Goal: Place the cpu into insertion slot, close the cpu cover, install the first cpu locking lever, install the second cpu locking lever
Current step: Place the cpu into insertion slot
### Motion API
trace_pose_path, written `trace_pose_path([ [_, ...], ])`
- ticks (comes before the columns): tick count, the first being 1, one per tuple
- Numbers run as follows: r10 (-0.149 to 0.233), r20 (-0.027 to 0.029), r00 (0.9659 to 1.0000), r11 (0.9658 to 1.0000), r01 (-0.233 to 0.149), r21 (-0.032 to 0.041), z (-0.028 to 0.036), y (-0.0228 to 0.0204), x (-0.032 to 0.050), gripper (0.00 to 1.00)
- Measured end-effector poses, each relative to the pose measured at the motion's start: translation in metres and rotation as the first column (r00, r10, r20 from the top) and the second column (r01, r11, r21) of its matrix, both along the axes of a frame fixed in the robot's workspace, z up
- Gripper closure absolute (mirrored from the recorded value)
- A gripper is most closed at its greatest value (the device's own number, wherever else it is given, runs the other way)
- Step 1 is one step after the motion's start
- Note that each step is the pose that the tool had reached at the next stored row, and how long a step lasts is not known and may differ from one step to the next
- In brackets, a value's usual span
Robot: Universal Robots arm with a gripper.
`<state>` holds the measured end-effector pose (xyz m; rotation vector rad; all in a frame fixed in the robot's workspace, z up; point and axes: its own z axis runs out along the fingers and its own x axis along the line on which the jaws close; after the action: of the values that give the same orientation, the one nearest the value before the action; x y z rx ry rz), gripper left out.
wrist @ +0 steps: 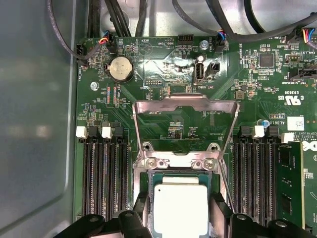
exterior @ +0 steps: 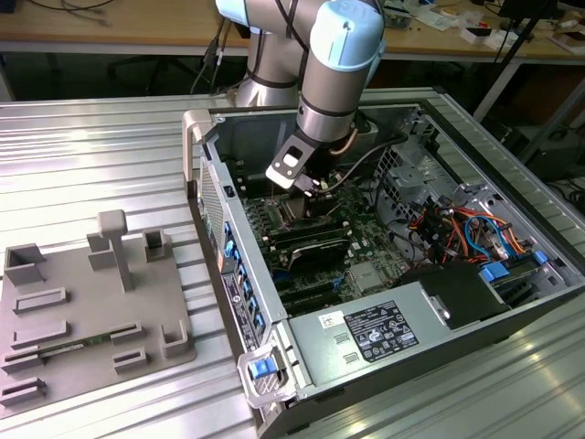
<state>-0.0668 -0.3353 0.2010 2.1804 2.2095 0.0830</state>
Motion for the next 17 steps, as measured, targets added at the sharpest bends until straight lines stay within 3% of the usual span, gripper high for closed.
trace_pose_path([
  [17, 0.0, -0.0002, 1.0, 1.0, 0.0, -0.0002, 0.0027, 0.0, -0.0024, 0.39],
])
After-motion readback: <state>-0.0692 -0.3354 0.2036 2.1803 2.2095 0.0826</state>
